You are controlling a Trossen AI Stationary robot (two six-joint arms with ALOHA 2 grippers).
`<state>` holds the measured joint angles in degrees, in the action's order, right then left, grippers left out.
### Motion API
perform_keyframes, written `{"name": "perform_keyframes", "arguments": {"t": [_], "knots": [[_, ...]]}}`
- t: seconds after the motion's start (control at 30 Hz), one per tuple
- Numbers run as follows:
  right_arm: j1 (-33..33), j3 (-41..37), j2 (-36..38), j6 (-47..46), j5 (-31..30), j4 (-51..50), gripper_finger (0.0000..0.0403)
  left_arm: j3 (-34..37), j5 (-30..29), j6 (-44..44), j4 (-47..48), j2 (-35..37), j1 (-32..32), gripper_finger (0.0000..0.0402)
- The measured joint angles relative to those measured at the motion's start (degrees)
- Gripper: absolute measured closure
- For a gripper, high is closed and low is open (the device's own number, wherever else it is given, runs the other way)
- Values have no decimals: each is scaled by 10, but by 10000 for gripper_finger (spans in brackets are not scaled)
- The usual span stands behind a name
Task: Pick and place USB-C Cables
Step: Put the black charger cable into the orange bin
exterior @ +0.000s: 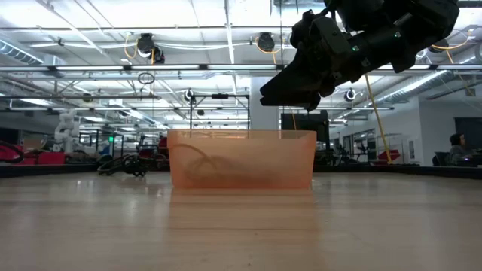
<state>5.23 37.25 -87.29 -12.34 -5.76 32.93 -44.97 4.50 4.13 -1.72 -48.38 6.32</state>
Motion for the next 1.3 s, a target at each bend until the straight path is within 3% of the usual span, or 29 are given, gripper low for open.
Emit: {"name": "perform_keyframes", "arguments": {"t": [0.27, 0.4, 0.83, 1.3], "knots": [[0, 0, 0, 0, 0, -3, 234, 0, 15, -41, -7, 0, 8, 360], [0, 0, 0, 0, 0, -3, 234, 0, -5, -74, -16, 0, 8, 360], [0, 0, 0, 0, 0, -11, 234, 0, 6, -68, -15, 0, 9, 360], [0, 0, 0, -40, 0, -12, 234, 0, -301, 96, 21, -19, 5, 360]]}}
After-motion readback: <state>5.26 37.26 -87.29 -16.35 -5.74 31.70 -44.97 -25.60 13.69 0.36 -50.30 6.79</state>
